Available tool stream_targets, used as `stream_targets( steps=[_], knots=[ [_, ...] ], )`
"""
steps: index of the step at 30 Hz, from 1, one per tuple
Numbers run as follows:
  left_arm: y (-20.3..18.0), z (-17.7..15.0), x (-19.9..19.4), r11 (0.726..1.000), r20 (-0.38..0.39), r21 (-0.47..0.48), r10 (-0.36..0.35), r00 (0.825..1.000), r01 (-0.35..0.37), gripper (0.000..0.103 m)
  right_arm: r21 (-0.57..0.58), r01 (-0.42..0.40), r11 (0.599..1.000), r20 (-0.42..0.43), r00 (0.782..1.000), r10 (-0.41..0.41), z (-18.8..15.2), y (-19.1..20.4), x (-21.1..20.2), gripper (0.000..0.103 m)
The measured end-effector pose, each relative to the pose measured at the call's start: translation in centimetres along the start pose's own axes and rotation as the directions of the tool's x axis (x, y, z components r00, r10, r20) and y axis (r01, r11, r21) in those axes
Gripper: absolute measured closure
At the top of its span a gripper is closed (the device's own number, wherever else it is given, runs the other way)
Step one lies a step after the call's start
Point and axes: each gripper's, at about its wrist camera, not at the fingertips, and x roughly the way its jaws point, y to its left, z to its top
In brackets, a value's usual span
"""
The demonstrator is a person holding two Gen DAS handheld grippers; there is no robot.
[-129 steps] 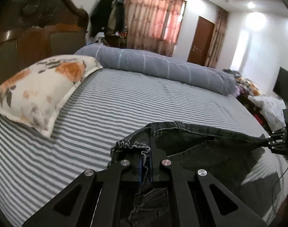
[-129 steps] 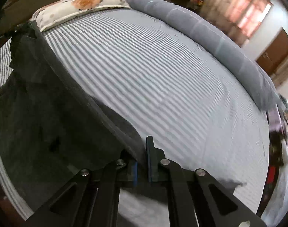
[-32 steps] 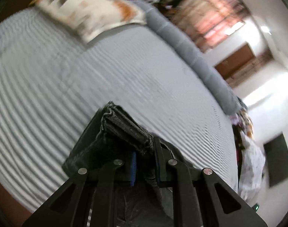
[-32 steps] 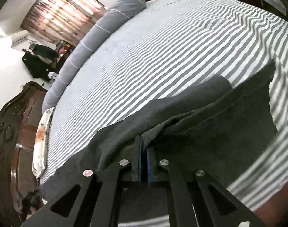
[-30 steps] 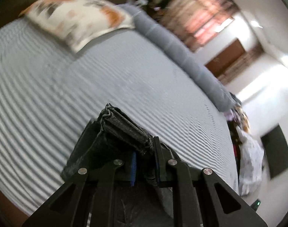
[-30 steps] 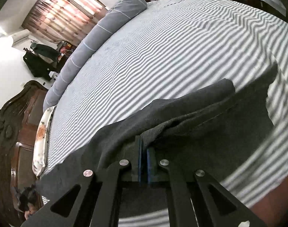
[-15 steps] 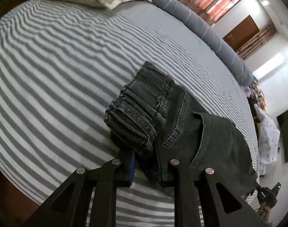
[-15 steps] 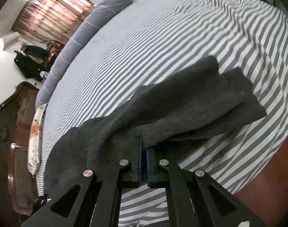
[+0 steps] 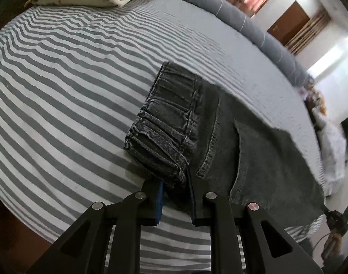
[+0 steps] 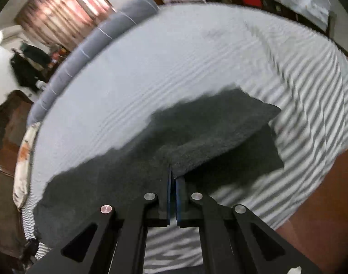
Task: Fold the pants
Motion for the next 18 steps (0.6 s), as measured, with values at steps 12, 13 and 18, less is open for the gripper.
stream_targets(
  steps=[12, 13, 18],
  knots=[
    [-3.4, -0.9, -1.9, 0.985, 0.014, 0.082, 0.151, 0.988, -0.152, 0.056, 0.143, -0.186, 0.972, -0.057, 0.979, 0.195, -0.4, -3.8, 2.7, 0.092],
    [-4.0, -1.3, -2.4, 0.982, 0.031, 0.095, 0.161, 0.986, -0.163, 0.051, 0.151, -0.197, 0.969, -0.057, 0.977, 0.208, -0.4, -4.1, 2.8, 0.091],
    [-6.4, -2.7, -4.5, 0.968, 0.092, 0.149, 0.189, 0.978, -0.201, 0.047, 0.210, -0.246, 0.946, -0.049, 0.964, 0.261, -0.3, -5.7, 3.1, 0.090]
  ],
)
